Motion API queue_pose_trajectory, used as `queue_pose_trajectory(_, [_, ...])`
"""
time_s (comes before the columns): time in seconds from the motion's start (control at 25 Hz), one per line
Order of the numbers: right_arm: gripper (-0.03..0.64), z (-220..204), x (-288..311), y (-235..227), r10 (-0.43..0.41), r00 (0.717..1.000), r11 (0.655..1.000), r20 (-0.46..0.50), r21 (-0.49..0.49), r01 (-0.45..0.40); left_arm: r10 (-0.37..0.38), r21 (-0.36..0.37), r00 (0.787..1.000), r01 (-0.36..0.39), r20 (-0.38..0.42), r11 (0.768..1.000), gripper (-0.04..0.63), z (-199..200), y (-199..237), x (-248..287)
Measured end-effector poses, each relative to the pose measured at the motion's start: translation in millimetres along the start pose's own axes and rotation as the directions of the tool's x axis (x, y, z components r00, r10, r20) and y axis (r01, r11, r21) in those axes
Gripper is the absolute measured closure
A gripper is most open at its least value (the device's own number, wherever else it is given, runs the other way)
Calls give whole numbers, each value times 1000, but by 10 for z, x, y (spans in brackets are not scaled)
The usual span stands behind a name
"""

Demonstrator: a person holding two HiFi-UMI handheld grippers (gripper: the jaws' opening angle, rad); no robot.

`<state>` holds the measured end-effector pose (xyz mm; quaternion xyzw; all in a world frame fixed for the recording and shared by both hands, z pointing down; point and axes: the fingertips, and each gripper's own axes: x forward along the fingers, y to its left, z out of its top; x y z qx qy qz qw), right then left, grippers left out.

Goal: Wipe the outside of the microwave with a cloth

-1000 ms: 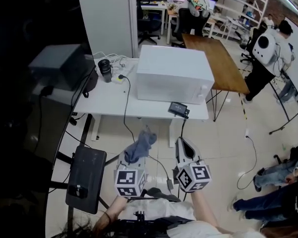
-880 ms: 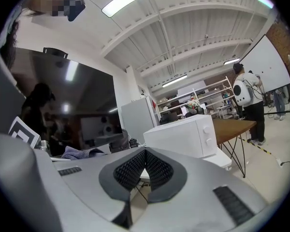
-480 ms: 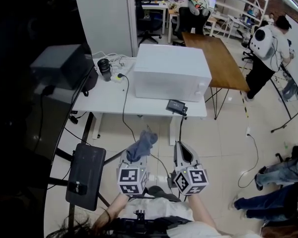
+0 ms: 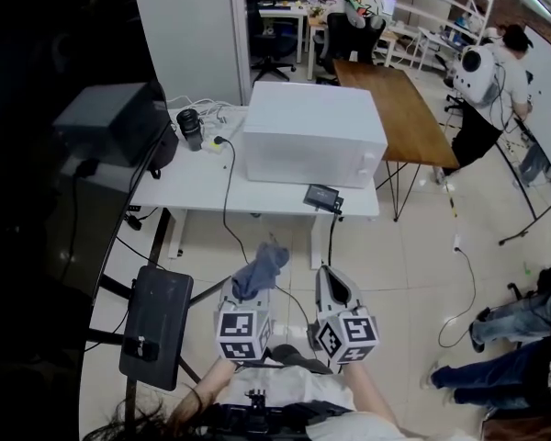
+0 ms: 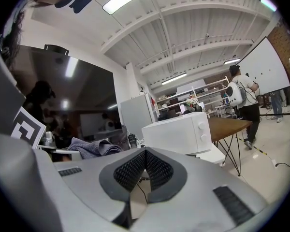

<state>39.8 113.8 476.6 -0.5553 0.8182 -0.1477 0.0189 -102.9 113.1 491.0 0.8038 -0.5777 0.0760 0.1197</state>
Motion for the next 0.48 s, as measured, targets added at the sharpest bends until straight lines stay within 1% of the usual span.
queue_pose_trajectory(0.48, [601, -14, -22, -21, -14, 1000, 1000, -9, 1, 14, -2, 4, 1000, 2, -1, 1000, 540, 9, -2, 1])
